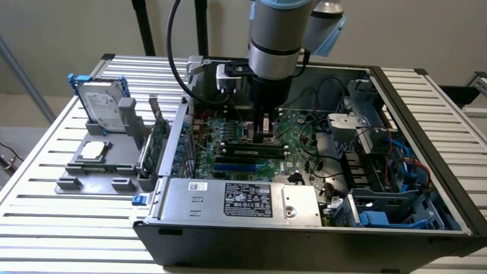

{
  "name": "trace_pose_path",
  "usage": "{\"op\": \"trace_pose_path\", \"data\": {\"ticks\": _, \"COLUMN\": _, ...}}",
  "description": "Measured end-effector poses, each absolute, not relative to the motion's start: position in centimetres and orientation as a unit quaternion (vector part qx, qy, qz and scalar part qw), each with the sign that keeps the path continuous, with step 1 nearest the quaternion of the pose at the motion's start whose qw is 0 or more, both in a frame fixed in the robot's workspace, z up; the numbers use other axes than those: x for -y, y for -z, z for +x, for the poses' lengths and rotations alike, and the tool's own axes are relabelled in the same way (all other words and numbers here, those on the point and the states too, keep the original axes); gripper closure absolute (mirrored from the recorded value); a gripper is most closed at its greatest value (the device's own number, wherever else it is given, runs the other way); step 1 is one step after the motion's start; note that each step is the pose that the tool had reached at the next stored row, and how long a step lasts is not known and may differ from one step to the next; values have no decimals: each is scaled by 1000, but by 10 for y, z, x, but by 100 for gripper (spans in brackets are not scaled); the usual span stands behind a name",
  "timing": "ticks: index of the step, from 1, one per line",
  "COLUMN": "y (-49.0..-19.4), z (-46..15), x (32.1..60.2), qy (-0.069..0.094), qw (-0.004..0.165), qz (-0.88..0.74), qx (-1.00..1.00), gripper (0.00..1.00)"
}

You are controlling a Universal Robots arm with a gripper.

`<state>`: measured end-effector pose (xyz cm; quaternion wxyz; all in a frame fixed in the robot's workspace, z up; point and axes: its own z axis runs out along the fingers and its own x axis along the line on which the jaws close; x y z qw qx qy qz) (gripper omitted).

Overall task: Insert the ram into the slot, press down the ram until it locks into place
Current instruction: 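Press down the ram until it locks into place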

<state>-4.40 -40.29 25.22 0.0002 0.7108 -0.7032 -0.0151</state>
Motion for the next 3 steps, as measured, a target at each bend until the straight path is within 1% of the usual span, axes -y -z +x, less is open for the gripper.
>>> {"op": "trace_pose_path", "data": {"ticks": 3, "y": -252, "z": -44, "x": 403, "qy": 15, "qw": 0, "qz": 711, "qx": 703, "gripper": 89}}
